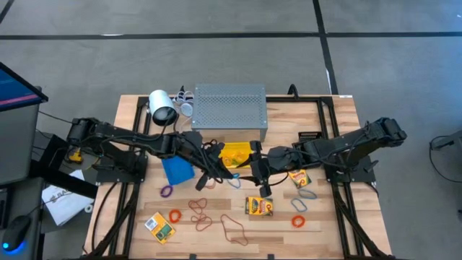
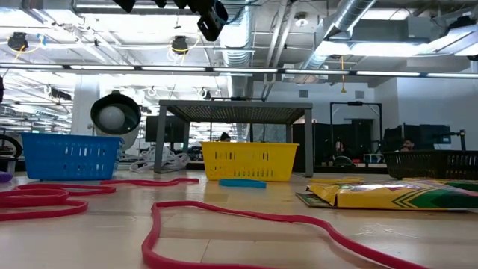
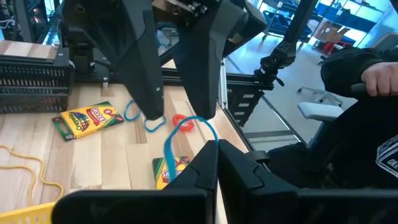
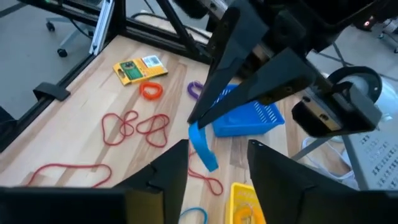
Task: Pick & Place Office Desk Supplies
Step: Put the blue rubber band into the black bin
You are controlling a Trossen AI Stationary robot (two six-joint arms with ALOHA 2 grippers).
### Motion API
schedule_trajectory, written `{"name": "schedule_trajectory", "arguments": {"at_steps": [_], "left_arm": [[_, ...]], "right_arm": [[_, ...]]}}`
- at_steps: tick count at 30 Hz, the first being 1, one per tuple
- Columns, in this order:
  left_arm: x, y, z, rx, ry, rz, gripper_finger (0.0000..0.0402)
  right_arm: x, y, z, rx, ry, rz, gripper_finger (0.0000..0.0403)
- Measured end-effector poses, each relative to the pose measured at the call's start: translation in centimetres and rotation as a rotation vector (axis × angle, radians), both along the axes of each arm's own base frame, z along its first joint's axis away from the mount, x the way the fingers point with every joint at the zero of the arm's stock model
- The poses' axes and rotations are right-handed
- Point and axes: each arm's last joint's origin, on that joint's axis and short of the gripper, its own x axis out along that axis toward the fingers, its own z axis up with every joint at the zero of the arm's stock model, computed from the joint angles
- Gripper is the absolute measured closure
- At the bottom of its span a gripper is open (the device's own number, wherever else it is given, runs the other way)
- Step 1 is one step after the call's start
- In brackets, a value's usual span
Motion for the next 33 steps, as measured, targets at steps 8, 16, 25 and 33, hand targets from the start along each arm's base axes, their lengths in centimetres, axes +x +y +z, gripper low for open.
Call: {"name": "schedule_trajectory", "arguments": {"at_steps": [8,16,25,33], "left_arm": [[0.0,0.0,0.0,0.000,0.000,0.000,0.0401],[0.0,0.0,0.1,-0.001,-0.008,-0.004,0.0401],[0.0,0.0,0.1,-0.004,-0.013,-0.013,0.0401],[0.0,0.0,0.1,-0.005,-0.014,-0.016,0.0401]], "right_arm": [[0.0,0.0,0.1,-0.004,-0.010,0.005,0.0286],[1.0,0.5,-1.0,0.005,0.012,0.034,0.0291],[1.5,0.6,-1.6,0.010,0.014,0.042,0.0301],[1.5,0.5,-1.6,-0.006,0.019,0.049,0.0373]]}}
